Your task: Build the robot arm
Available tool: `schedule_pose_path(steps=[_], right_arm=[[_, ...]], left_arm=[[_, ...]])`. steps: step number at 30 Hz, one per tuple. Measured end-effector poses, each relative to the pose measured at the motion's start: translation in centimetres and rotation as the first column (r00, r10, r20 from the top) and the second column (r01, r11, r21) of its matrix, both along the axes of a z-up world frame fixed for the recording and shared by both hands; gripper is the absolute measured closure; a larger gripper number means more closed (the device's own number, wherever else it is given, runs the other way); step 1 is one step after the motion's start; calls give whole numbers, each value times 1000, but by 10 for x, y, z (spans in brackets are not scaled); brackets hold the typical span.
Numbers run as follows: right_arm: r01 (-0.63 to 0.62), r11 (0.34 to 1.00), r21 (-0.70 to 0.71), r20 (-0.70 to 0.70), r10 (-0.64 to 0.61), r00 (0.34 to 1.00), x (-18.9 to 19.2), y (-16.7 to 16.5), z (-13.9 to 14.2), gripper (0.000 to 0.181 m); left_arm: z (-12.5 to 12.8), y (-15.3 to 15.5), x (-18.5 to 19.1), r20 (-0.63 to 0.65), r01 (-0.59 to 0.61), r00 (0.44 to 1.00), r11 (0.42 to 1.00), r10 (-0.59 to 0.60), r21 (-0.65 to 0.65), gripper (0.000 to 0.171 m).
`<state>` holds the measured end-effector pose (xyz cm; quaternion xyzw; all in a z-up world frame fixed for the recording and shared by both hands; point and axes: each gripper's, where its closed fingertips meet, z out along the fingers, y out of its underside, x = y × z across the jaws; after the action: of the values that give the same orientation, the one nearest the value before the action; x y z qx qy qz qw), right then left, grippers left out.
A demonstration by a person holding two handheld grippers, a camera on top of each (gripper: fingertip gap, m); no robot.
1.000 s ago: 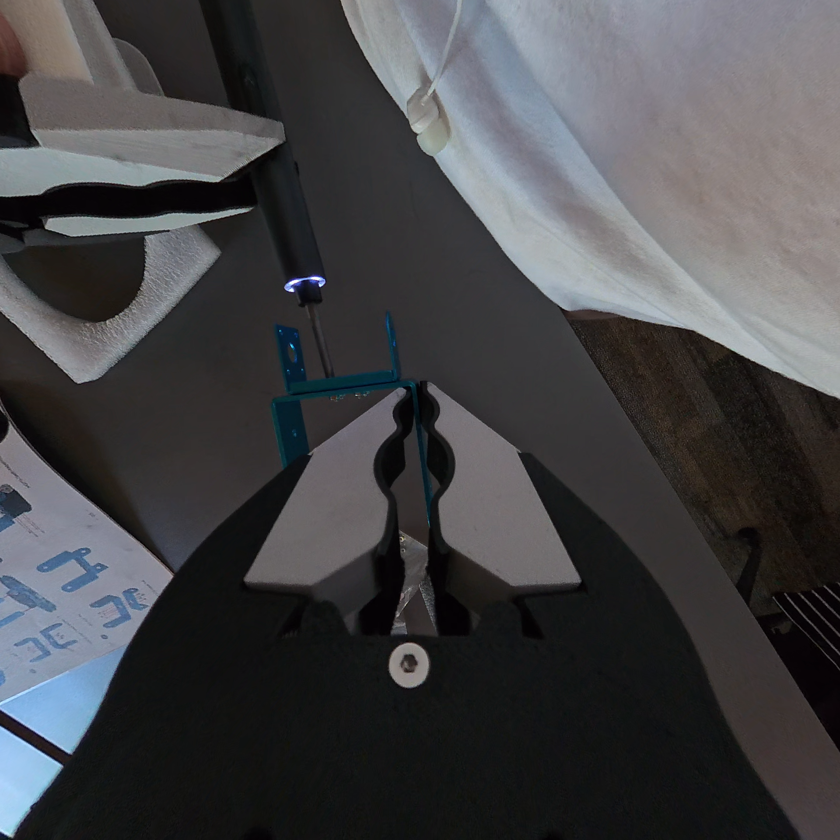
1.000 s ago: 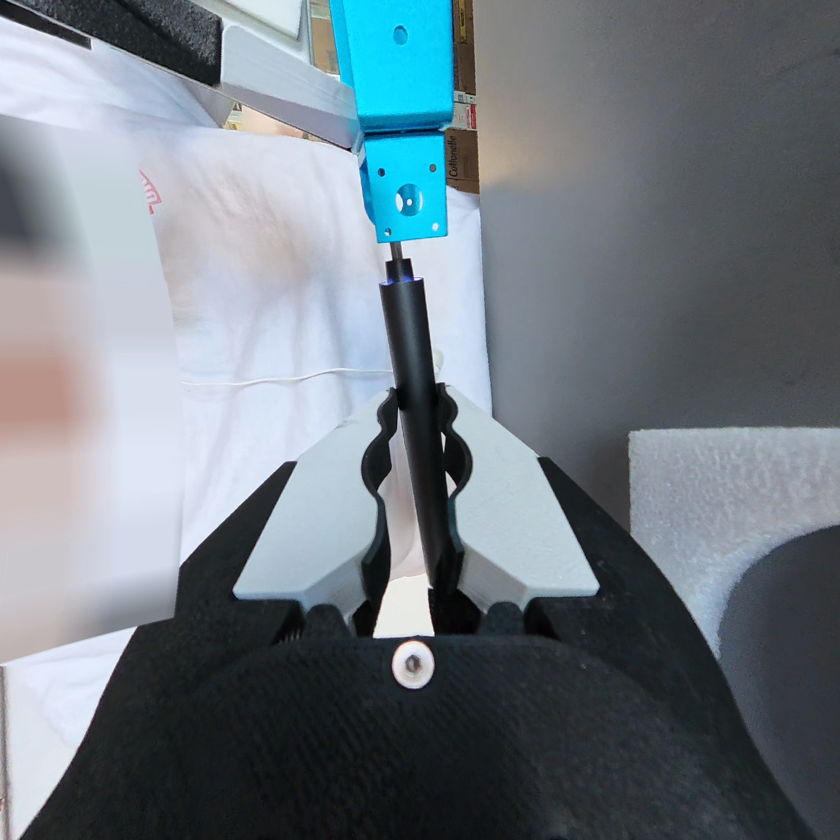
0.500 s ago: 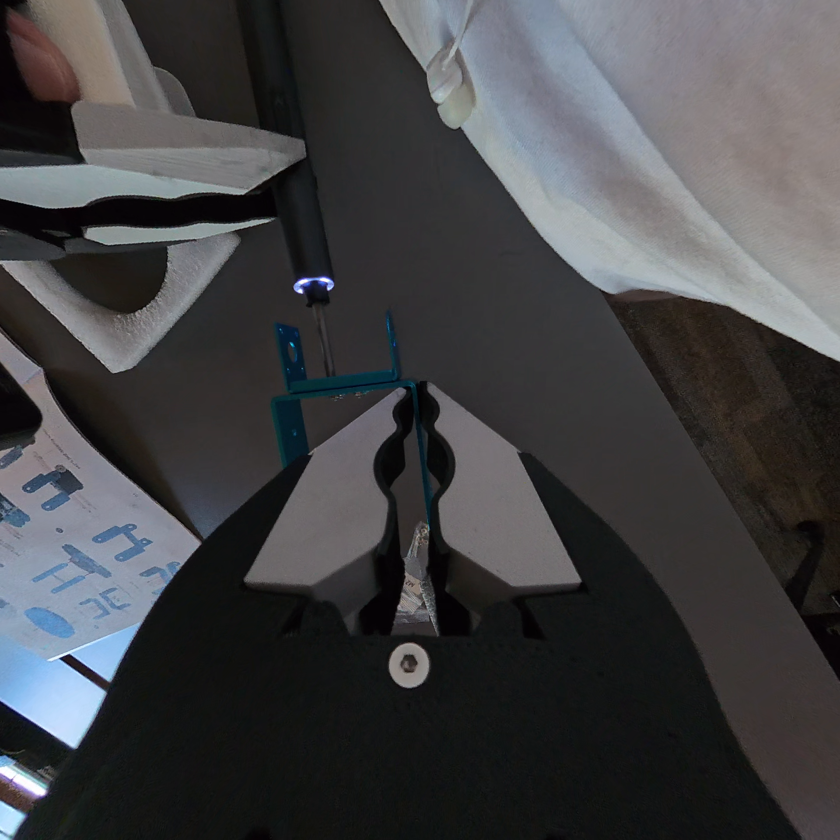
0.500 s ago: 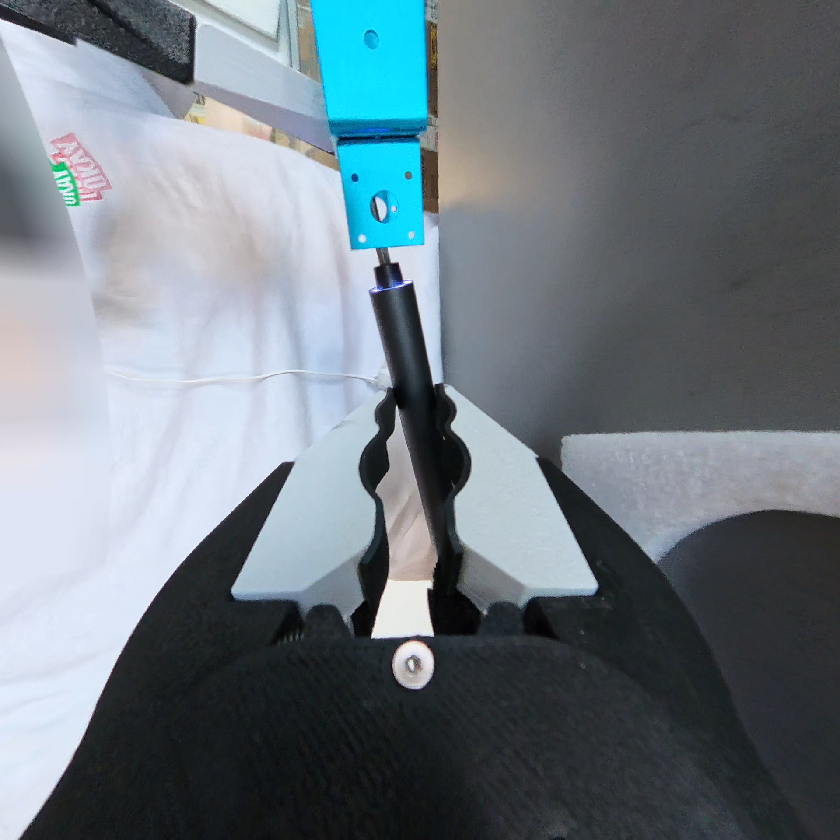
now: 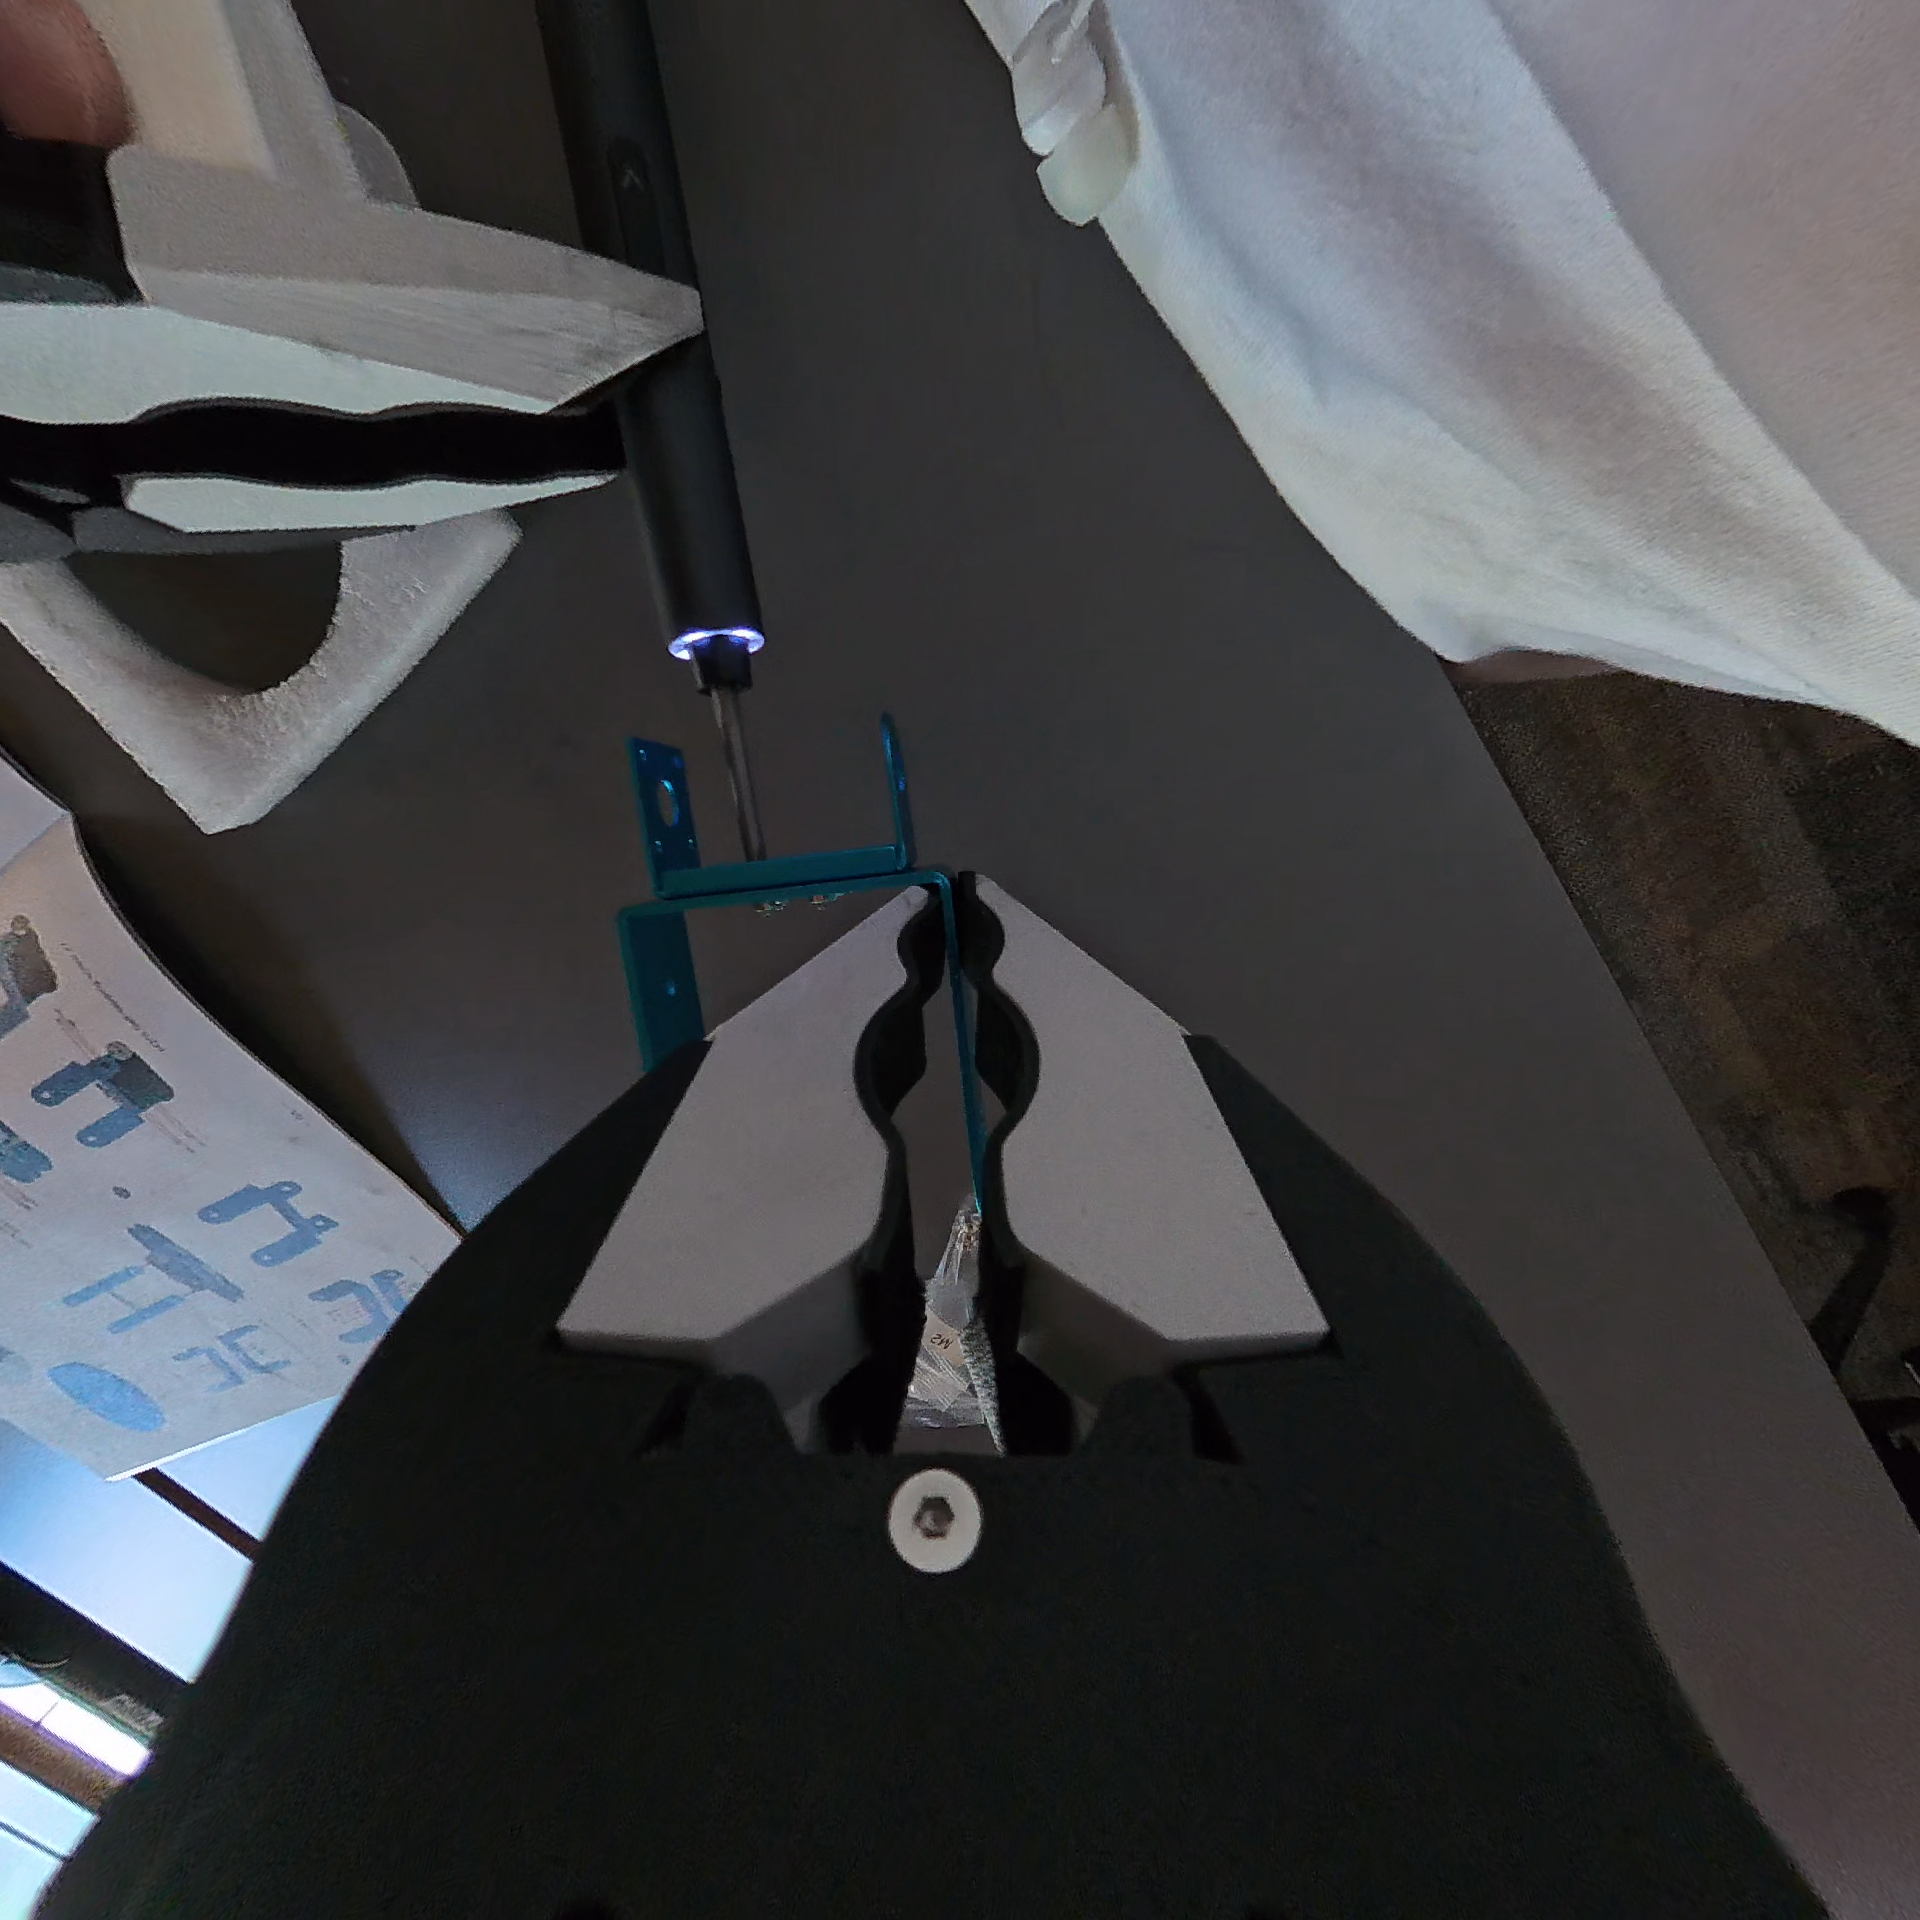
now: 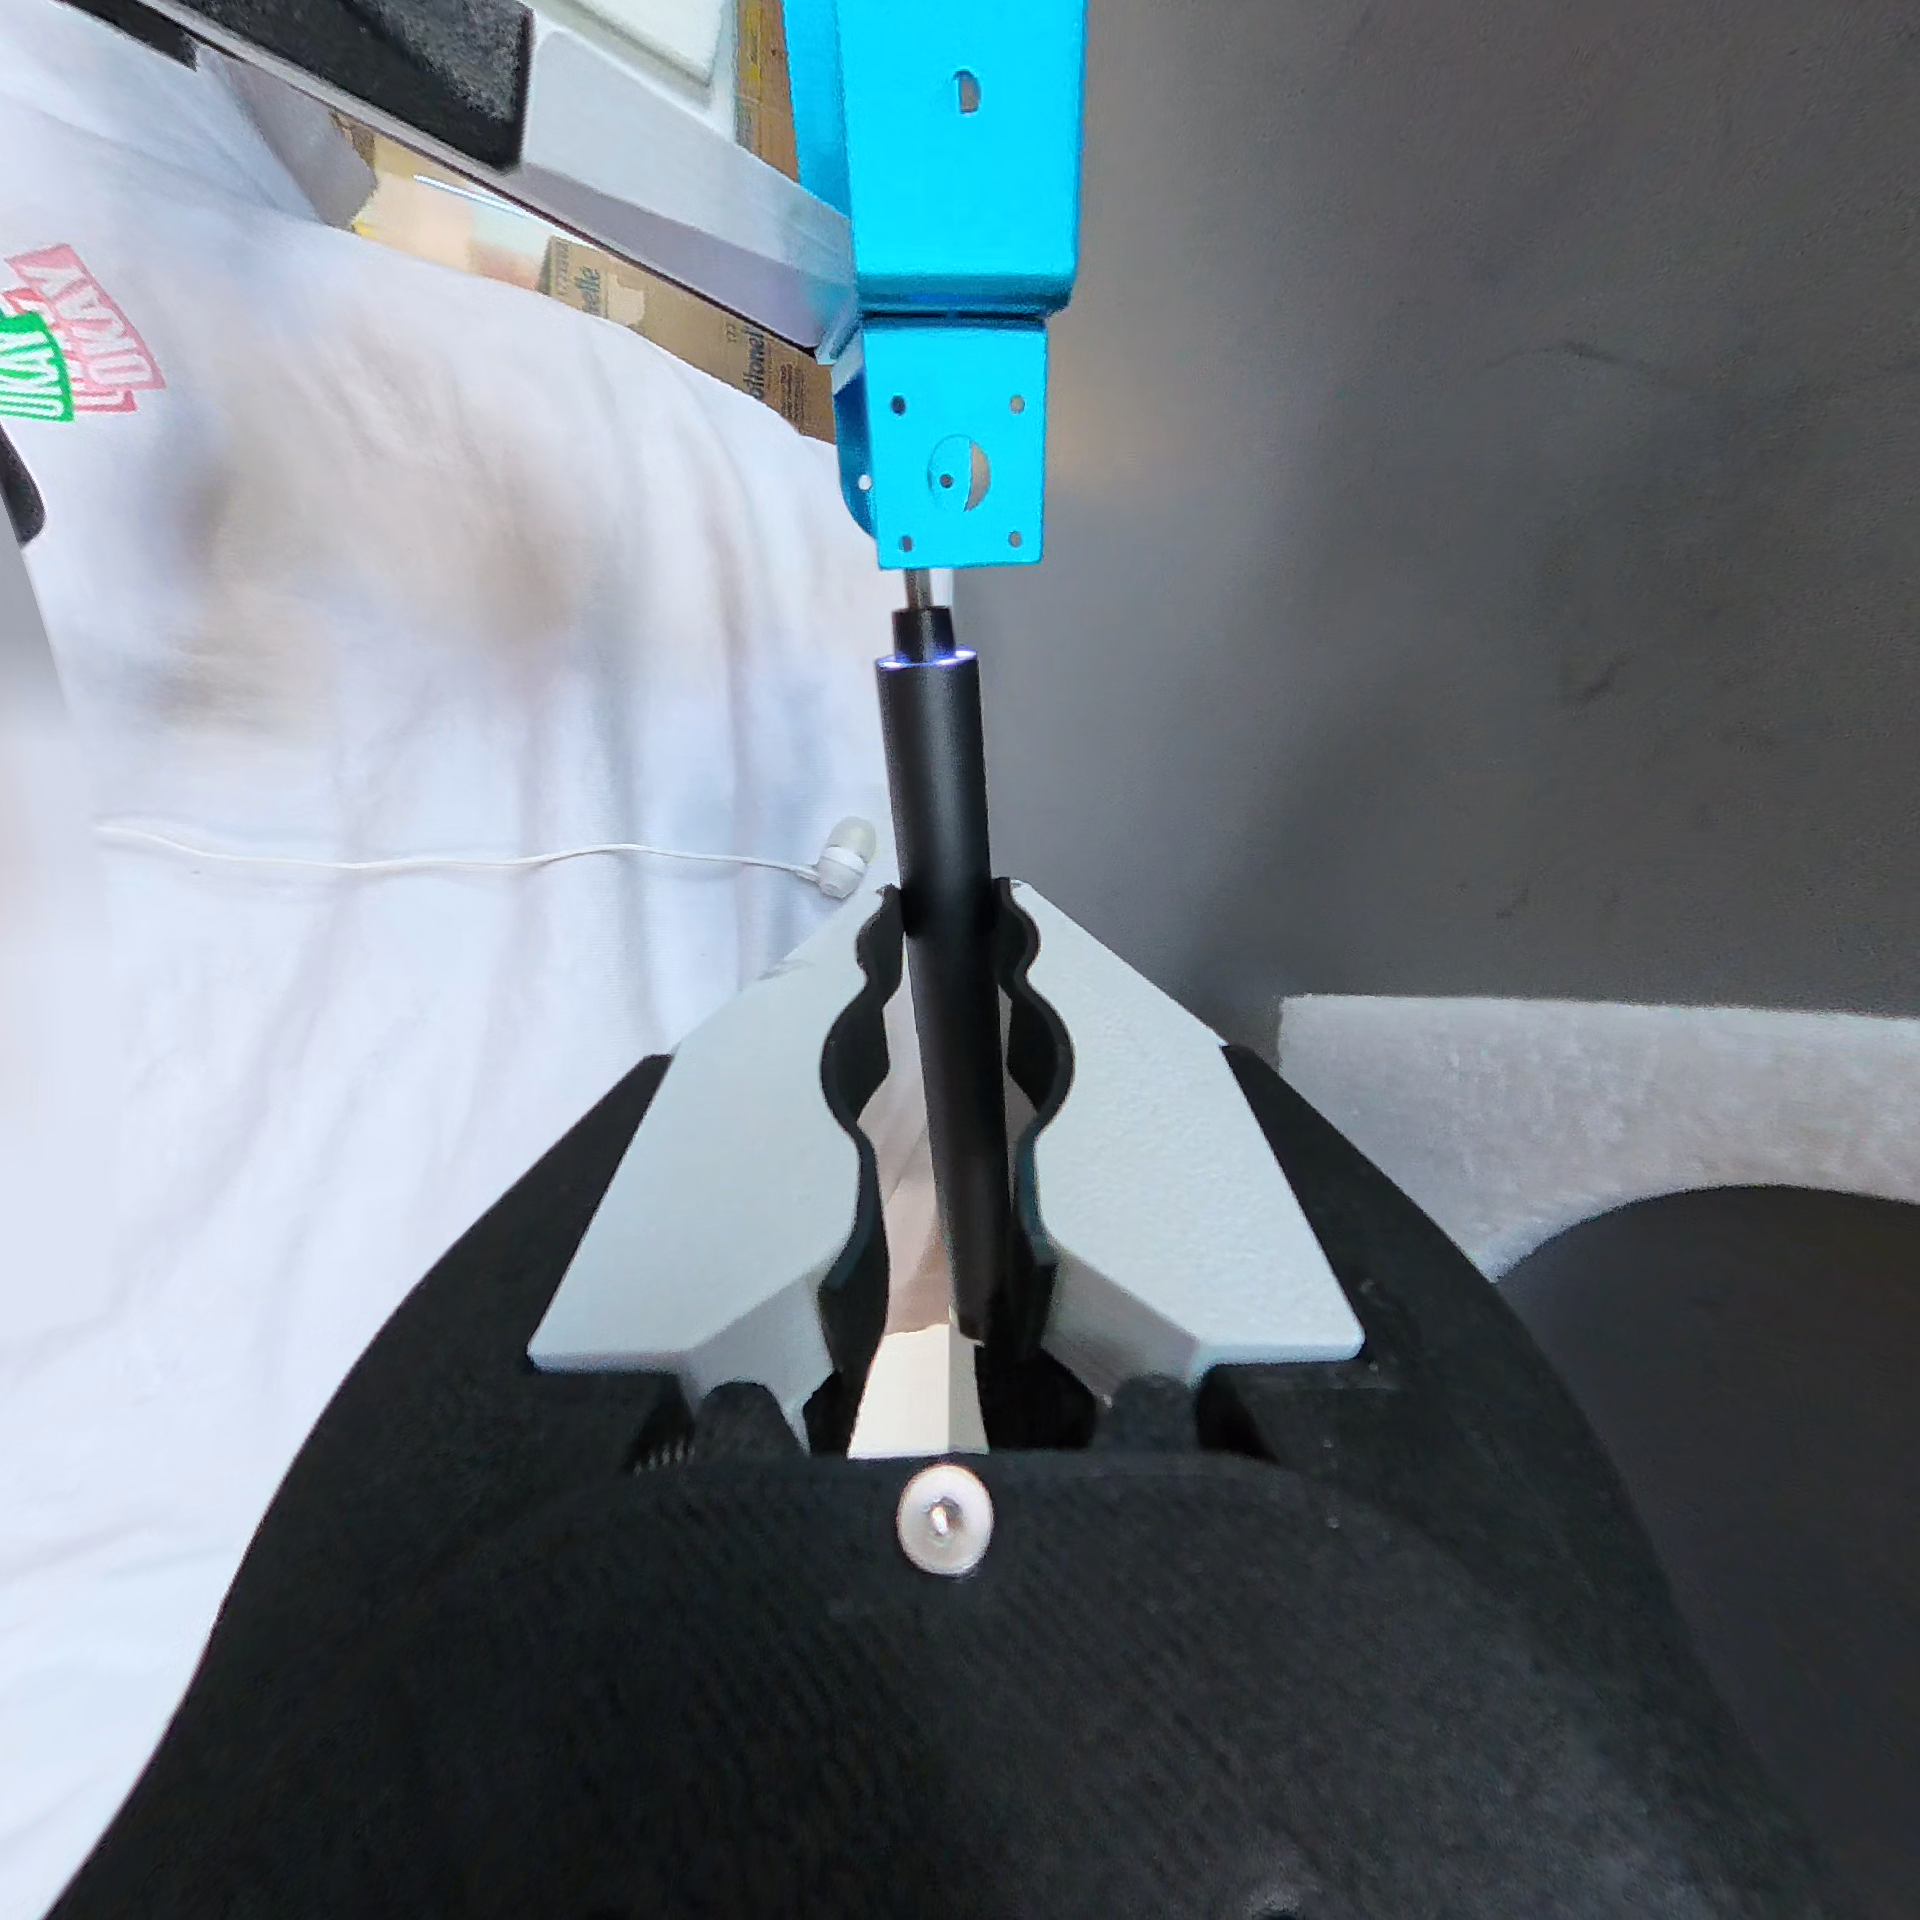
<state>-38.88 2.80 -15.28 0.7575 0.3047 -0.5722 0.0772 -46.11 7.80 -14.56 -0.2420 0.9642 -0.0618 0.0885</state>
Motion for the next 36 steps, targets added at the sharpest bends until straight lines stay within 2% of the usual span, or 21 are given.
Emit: schedule_pose_path(steps=[22, 26, 31, 36], right_arm=[[-5, 998, 65, 12, 4, 1000, 6, 3, 1, 167], [-50, 998, 24, 12, 50, 999, 6, -6, 1, 166], [-41, 999, -33, 48, 43, 998, 9, -8, -6, 166], [-30, 992, -120, 71, 39, 997, 11, -12, -5, 166]], left_arm=[[1, 0, 4, 10, -10, 1000, 1000, 10, -5, 171], [2, -6, 6, 18, -10, 1000, 1000, 10, -24, 171], [-12, -6, 6, 49, -17, 999, 1000, 18, -22, 171], [-23, -8, 4, 66, -74, 995, 994, 80, -78, 171]])
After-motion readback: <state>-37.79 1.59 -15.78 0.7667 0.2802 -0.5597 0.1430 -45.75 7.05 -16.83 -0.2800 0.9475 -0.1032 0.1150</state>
